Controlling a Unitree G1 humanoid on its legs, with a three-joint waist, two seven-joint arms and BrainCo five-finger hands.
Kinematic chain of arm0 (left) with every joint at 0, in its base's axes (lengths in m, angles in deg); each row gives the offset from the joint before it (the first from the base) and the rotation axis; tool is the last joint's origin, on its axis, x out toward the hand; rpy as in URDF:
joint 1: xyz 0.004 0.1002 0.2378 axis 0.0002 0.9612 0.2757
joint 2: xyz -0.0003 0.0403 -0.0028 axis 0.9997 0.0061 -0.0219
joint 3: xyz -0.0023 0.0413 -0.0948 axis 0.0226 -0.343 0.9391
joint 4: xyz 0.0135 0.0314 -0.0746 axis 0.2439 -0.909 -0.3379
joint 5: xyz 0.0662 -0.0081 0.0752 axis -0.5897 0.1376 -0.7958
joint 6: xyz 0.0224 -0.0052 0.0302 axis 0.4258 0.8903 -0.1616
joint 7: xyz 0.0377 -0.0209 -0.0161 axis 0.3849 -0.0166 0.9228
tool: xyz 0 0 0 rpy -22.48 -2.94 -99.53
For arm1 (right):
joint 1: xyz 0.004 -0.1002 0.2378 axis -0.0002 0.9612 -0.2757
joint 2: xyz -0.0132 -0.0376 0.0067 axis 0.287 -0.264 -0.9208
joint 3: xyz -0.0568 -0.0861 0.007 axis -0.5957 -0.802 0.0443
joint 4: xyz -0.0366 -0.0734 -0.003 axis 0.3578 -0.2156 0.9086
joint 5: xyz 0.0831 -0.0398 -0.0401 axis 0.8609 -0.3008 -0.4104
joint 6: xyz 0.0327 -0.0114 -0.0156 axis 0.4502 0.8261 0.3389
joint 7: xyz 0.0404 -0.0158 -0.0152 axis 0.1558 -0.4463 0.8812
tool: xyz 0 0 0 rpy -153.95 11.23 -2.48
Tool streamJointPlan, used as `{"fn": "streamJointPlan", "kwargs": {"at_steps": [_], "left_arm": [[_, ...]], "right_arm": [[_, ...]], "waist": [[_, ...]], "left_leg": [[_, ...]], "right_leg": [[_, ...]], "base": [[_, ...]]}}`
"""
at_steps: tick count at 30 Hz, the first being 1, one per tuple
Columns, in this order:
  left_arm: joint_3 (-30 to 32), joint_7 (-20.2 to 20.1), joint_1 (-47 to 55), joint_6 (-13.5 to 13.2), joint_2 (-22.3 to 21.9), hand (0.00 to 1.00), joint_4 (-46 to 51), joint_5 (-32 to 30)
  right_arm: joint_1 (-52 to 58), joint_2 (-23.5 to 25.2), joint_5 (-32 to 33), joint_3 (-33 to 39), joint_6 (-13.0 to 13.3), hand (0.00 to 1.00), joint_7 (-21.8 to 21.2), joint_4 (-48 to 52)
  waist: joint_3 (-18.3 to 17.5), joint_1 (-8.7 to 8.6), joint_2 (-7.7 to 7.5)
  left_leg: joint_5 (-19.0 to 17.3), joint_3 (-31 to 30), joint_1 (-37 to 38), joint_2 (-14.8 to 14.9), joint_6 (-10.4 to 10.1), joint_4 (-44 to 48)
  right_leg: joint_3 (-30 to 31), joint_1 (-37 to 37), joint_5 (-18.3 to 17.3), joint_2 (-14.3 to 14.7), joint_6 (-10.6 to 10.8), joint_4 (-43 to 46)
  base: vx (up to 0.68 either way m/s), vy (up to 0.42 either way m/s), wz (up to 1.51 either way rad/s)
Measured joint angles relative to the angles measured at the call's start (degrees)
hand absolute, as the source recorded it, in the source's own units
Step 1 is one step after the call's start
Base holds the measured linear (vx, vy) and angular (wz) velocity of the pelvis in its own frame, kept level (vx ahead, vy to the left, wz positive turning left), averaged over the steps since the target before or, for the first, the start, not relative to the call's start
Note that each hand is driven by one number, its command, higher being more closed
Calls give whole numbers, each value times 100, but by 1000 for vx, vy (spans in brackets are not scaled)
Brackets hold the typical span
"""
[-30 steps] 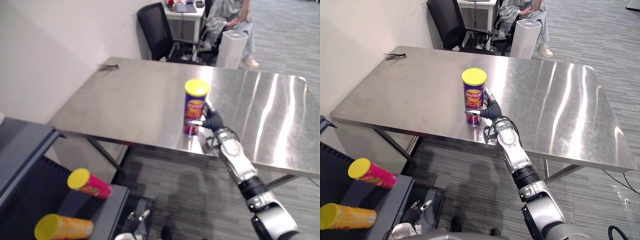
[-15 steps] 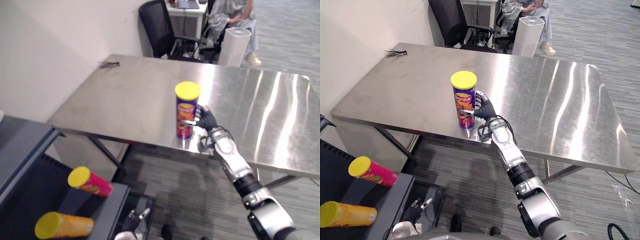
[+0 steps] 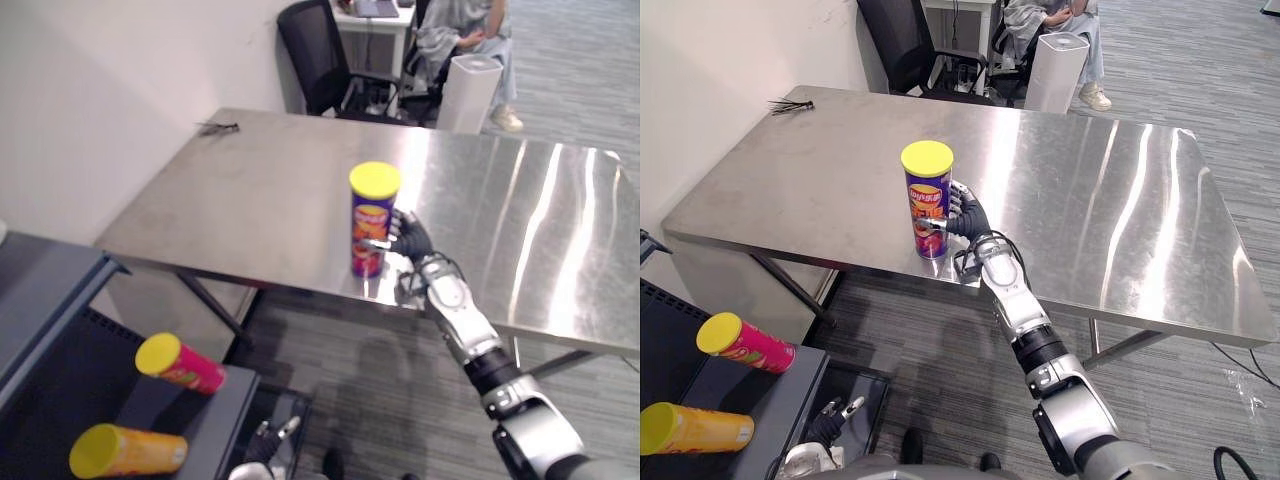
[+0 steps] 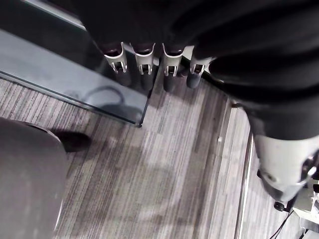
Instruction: Put the gum and the chips on the shelf.
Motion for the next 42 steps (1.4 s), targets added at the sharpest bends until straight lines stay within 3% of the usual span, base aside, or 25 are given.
{"fn": "streamJointPlan", "kwargs": {"at_steps": [5,9,15,18,32,42], "left_arm": [[6,14,0,5,1,0,13,-1],[18,42,2,27,1,0,32,-2],[59,59,19,31,0,0,19,-5],[195,60,48,37,-11,0,-14,-6],[231,62,123,39,0,0,-2,-8],[378,45,224,39,4,0,-16,-42]], "right_arm": [[66,-19,-21,381,-29,100,168,331],[130,-176,-19,848,-25,100,414,1153],[190,-471,4,1457,129,100,600,2016],[296,-482,21,1568,190,100,606,2165],[970,-527,154,1824,210,100,584,2552],[1826,-526,225,2212,217,100,329,3013]], "waist": [[0,-7,0],[-1,-31,0],[-8,-91,-4],[-10,-185,-5],[-155,-207,-75],[-325,-329,-151]], "left_leg": [[0,-24,-1,-6,0,1],[1,-48,-2,-1,2,2],[4,-59,-1,20,5,2],[5,-61,0,20,6,2],[9,-45,28,26,5,2],[31,-117,32,23,-2,2]], "right_leg": [[-13,4,0,-5,0,2],[-25,6,0,-5,-1,3],[-33,0,10,13,-17,4],[-32,-2,10,14,-17,7],[0,-8,10,21,-19,32],[-91,12,-13,20,-51,70]], "base": [[0,0,0],[0,0,0],[0,0,0],[0,0,-1],[0,0,0],[0,0,2]]}}
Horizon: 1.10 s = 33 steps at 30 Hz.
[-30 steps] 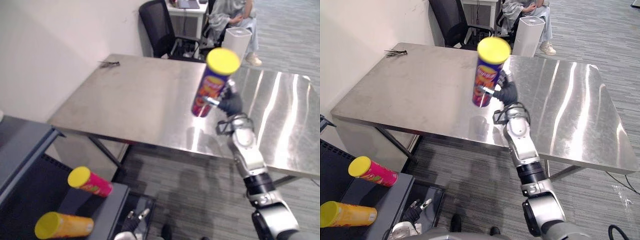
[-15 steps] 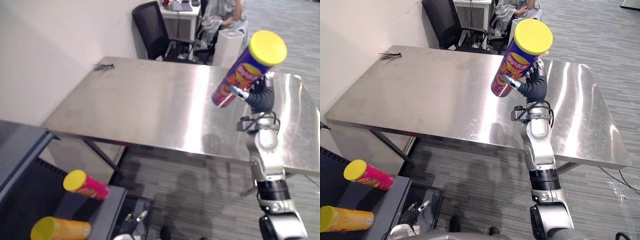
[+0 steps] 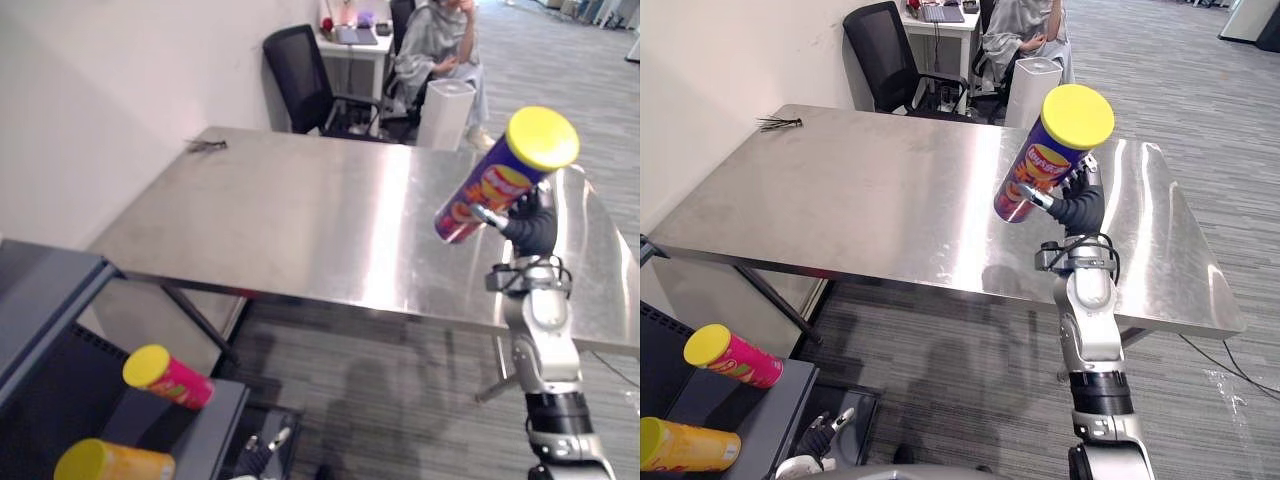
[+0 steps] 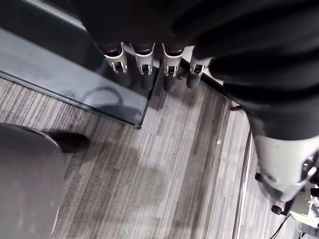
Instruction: Put the gum and the chips on the shelf.
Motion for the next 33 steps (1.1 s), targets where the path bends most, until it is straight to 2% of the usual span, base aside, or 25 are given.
{"fn": "streamJointPlan", "kwargs": {"at_steps": [8,12,14,16,19,20,21,22,23,24,25,27,28,29,30,31,33], "left_arm": [[148,-24,30,4,3,0,-12,0],[322,-49,30,17,23,0,-63,3],[323,-53,16,20,108,0,-66,9],[327,-68,-17,53,193,0,-92,60],[323,-115,-16,93,165,0,-115,103],[322,-152,16,93,142,0,-108,102],[324,-154,48,104,118,0,-110,107],[326,-158,47,115,113,0,-120,109],[381,-175,-13,113,113,0,-92,115],[556,-177,7,116,100,0,-96,116],[611,-176,44,116,99,0,-91,115],[829,-164,164,119,62,0,-88,117],[952,-153,230,125,-11,0,-93,118],[970,-150,250,127,-37,0,-99,118],[981,-149,272,129,-97,0,-110,117],[981,-148,229,127,-187,0,-103,115],[986,-150,234,124,-220,0,-92,109]], "right_arm": [[472,3,175,273,29,100,-104,263],[540,103,225,266,37,100,-129,287],[539,199,233,230,49,100,-137,289],[510,257,351,92,78,100,-136,291],[398,258,403,-97,85,100,-124,290],[337,257,417,-163,85,100,-126,287],[266,254,425,-230,85,100,-122,283],[252,260,428,-228,89,100,-117,284],[151,228,427,-137,118,100,-101,237],[38,230,423,-87,116,100,-61,180],[24,230,423,-78,117,100,-44,180],[-47,233,391,-36,123,100,33,181],[-83,230,375,-4,124,100,52,181],[-91,229,372,16,125,100,55,181],[-106,226,361,54,125,100,67,181],[-125,228,339,215,122,100,103,177],[-136,235,335,251,114,100,152,177]], "waist": [[-25,-23,-21],[6,-4,-52],[121,-3,-96],[331,13,-35],[576,67,106],[624,167,171],[666,246,219],[685,261,162],[754,245,171],[781,238,179],[783,238,177],[744,239,250],[705,238,329],[686,235,358],[640,260,439],[611,259,502],[602,235,509]], "left_leg": [[119,-316,2,22,-42,2],[171,-533,-13,19,-85,67],[4,-642,-301,-2,-133,622],[-217,-914,-814,40,-216,1426],[-159,-1252,-1182,95,-335,1635],[-105,-1289,-1302,146,-410,1467],[-164,-1005,-1321,287,-370,1122],[-195,-716,-1355,324,-229,1083],[-287,17,-1596,507,-22,1670],[-366,682,-1690,747,61,2442],[-430,950,-1668,905,76,2785],[-772,1558,-1303,1419,24,3534],[-877,1796,-1024,1681,-4,3657],[-879,1846,-872,1770,-3,3631],[-825,1980,-595,1896,-10,3448],[-798,2145,-477,1833,-34,2956],[-798,2333,-488,1736,-68,2640]], "right_leg": [[-333,-16,-151,40,-122,335],[-529,-143,-435,24,-179,863],[-661,-299,-625,-21,-238,1283],[-901,-469,-750,45,-331,1636],[-1235,-718,-812,130,-437,1911],[-1354,-903,-848,136,-506,2047],[-1583,-933,-758,123,-643,1912],[-1745,-945,-687,54,-705,1771],[-2156,-941,-603,-114,-816,1659],[-2502,-931,-581,-243,-844,1632],[-2678,-912,-569,-285,-863,1611],[-3223,-870,-563,-437,-863,1571],[-3546,-878,-566,-506,-859,1568],[-3644,-901,-566,-532,-859,1574],[-4002,-925,-565,-645,-854,1622],[-4433,-928,-530,-828,-772,1699],[-4899,-768,-403,-970,-582,1669]], "base": [[-30,-29,19],[-70,-46,32],[-120,-53,38],[-174,-83,50],[-229,-104,61],[-263,-113,66],[-299,-117,79],[-231,-86,121],[-271,-134,152],[-202,-132,157],[-206,-135,154],[-98,-36,151],[-80,28,131],[-78,60,146],[-73,136,169],[-81,159,176],[-63,183,151]]}}
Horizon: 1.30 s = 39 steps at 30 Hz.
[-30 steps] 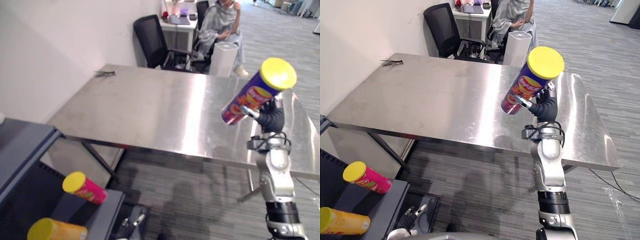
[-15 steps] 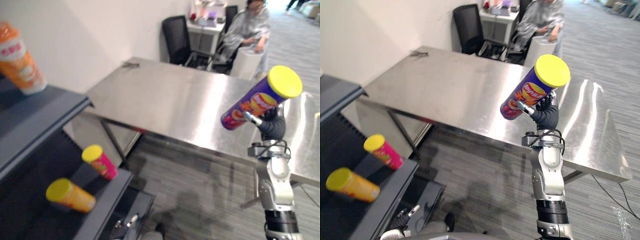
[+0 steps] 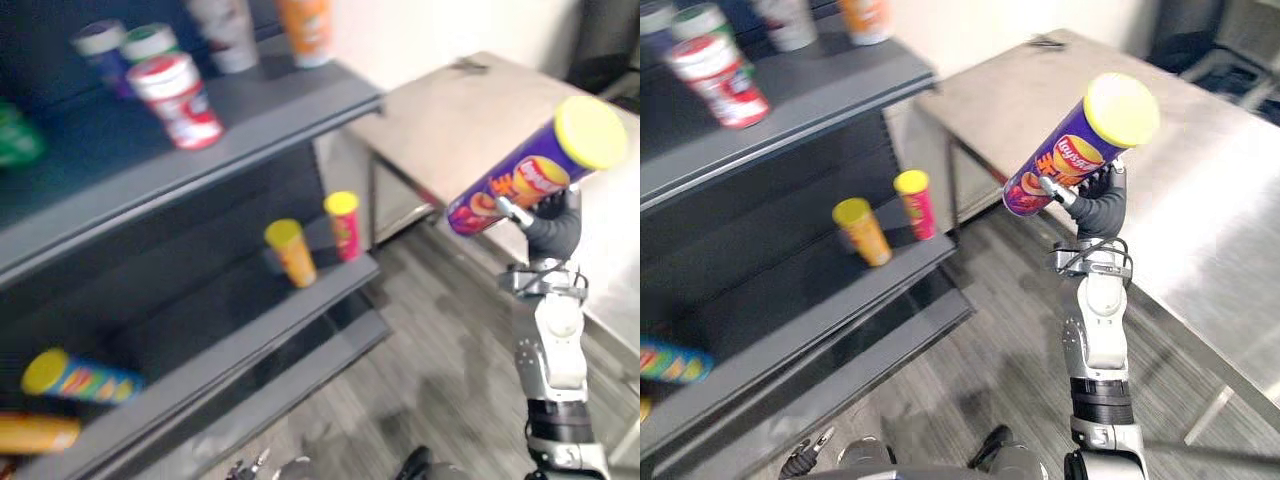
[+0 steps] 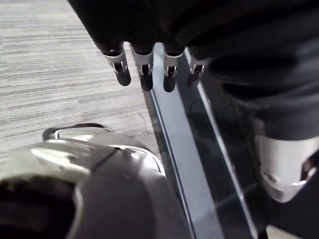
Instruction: Put the gum and the chips on the shelf.
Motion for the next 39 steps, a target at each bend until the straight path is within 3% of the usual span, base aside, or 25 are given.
{"fn": "streamJointPlan", "kwargs": {"at_steps": [3,6,11,15,18,25,28,29,30,31,32,33,35,37,38,39], "left_arm": [[6,9,-4,7,1,0,-15,-21],[5,10,-3,32,2,0,-51,-69],[11,18,-32,78,78,0,-86,-110],[228,50,-45,79,224,0,-95,-106],[399,119,-36,81,243,0,-96,-87],[369,103,-40,76,219,0,-68,-88],[199,79,-72,65,228,0,-5,-88],[174,74,-88,64,230,0,-2,-88],[138,56,-90,62,229,0,42,-86],[39,46,-74,60,253,0,105,-85],[-77,47,-65,44,282,0,126,-82],[-254,46,-98,-4,383,0,126,-77],[-340,43,-102,-59,460,0,106,-71],[-416,45,-101,-61,462,0,95,-67],[-518,46,-106,-94,513,0,106,-69],[-523,40,-120,-111,466,0,87,-72]], "right_arm": [[-23,0,-12,163,1,100,13,84],[-13,9,-18,286,1,100,78,162],[101,140,-58,412,3,100,149,231],[159,242,-232,404,4,100,177,231],[215,310,-234,397,4,100,178,232],[216,377,-231,24,6,100,117,230],[311,493,-224,-316,9,100,101,229],[370,498,-225,-379,8,100,94,225],[454,498,-228,-523,5,100,70,213],[482,498,-232,-653,-4,100,-9,199],[512,506,-232,-721,1,100,-61,207],[575,509,-233,-894,11,100,-206,222],[637,513,-232,-1209,11,100,-396,236],[733,516,-224,-1419,58,100,-541,302],[804,534,-219,-1461,74,100,-618,373],[881,542,-210,-1460,102,100,-643,426]], "waist": [[-30,-24,30],[-48,-23,-20],[-6,-24,-196],[78,7,-336],[97,107,-365],[127,128,-389],[131,97,-388],[132,91,-389],[141,72,-387],[172,53,-351],[196,37,-311],[206,5,-320],[203,-55,-353],[202,-104,-387],[228,-100,-524],[248,-97,-495]], "left_leg": [[-3,90,-14,-197,-232,-626],[21,66,-131,-400,-272,-1002],[-51,-37,-274,-623,-168,-885],[-279,-87,-475,-595,-105,-606],[-371,-61,-507,-590,-157,-556],[-332,-118,-622,-539,-157,-560],[-361,-226,-609,-578,-142,-553],[-370,-277,-587,-614,-130,-553],[-403,-418,-496,-711,-80,-539],[-410,-629,-376,-740,-57,-558],[-414,-750,-343,-721,-53,-579],[-418,-1003,-296,-710,-46,-618],[-419,-1305,-212,-790,-52,-668],[-426,-1553,-197,-941,-69,-624],[-471,-1680,-222,-1067,-136,-472],[-531,-1815,-321,-1058,-215,-325]], "right_leg": [[-800,266,71,-176,110,4],[-1165,294,236,-268,213,-43],[-1254,311,427,-489,313,-34],[-1212,205,428,-591,315,119],[-1080,130,435,-589,321,110],[-1079,135,566,-392,288,-142],[-991,132,577,-646,294,260],[-828,99,579,-750,291,518],[-166,-63,681,-947,134,1086],[878,-411,860,-979,-209,1656],[1546,-590,799,-852,-158,1806],[2635,-688,361,-350,118,1643],[3556,-680,112,159,150,1125],[3928,-693,177,317,242,581],[4062,-669,503,311,434,168],[4062,-542,353,313,670,44]], "base": [[-28,175,132],[-33,175,75],[-47,193,20],[-72,124,1],[-70,99,-9],[9,61,0],[108,83,21],[166,154,56],[165,165,67],[205,149,69],[157,-7,85],[120,-67,83],[90,-104,107],[100,-113,95],[93,-151,78],[96,-163,62]]}}
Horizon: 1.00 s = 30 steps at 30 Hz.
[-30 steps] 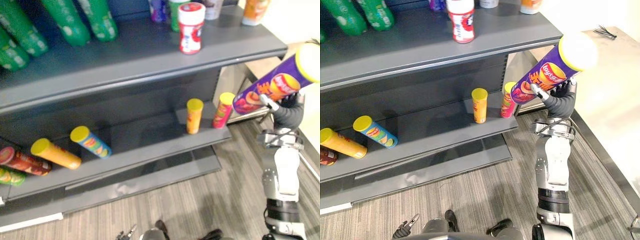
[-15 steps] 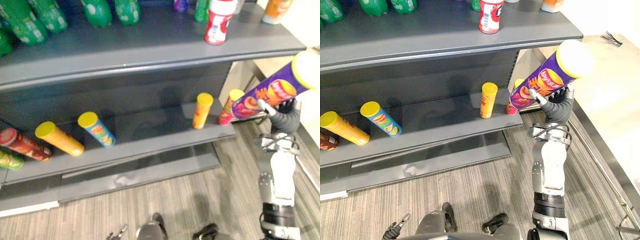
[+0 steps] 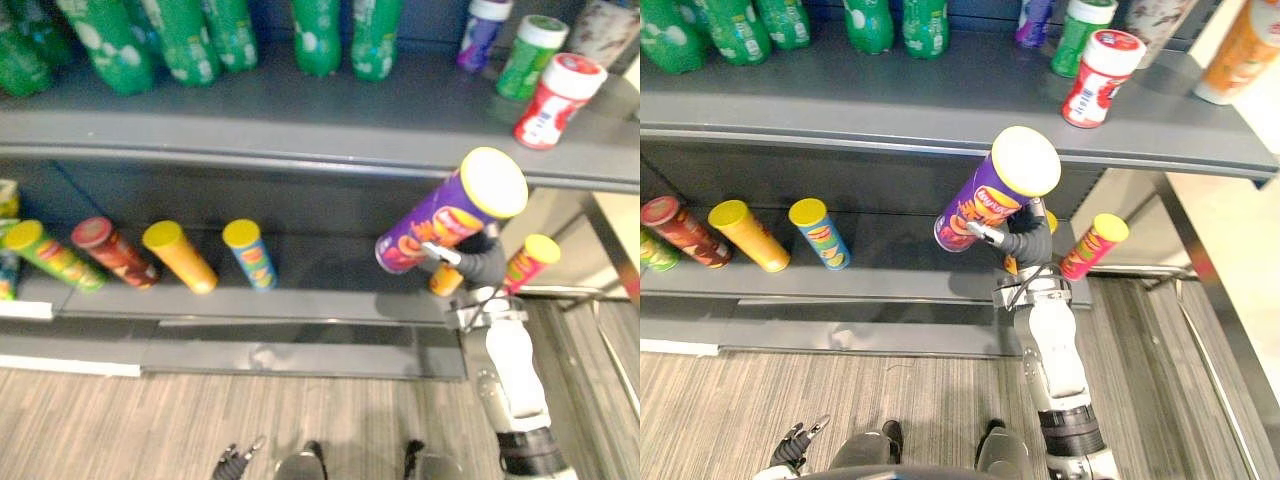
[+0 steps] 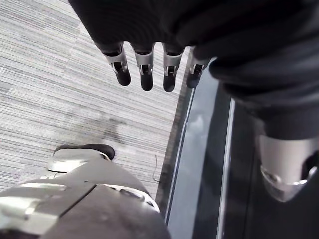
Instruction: Put the gum and the chips on the shelf.
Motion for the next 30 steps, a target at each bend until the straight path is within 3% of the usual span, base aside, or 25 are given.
{"fn": "streamJointPlan", "kwargs": {"at_steps": [2,5,10,16,22,30], "left_arm": [[-5,-2,16,-22,-70,0,1,0],[-12,-6,59,-18,-77,0,-15,4],[-166,-18,-25,-18,-76,0,-13,-10],[-156,-11,-58,-20,-64,0,-116,-172],[-170,-1,-92,-19,-44,0,-222,-271],[-287,110,-152,-23,-18,0,-235,-440]], "right_arm": [[-2,5,15,-7,12,100,-26,61],[88,16,53,-6,19,100,-25,65],[505,33,307,-3,33,100,-98,372],[666,39,308,-138,51,100,-152,442],[723,138,328,-425,47,100,-213,452],[865,134,936,-1827,-43,100,-552,195]], "waist": [[16,47,105],[40,67,101],[32,8,95],[-7,-24,89],[-102,-136,95],[-310,-139,97]], "left_leg": [[-9,-51,-176,191,-91,52],[75,-129,-162,402,-271,-97],[596,-362,80,405,-427,-974],[943,-310,336,398,-490,-1633],[1046,-296,421,372,-474,-1849],[1083,-153,527,351,-469,-1960]], "right_leg": [[-123,59,30,207,33,-367],[-202,139,98,452,-58,-555],[-502,294,128,565,-205,-844],[-513,403,319,675,-259,-1245],[-507,553,535,689,-240,-1642],[-415,621,653,700,-230,-1834]], "base": [[48,-159,12],[9,-173,1],[37,-97,28],[46,-26,-1],[3,0,-1],[5,0,-7]]}}
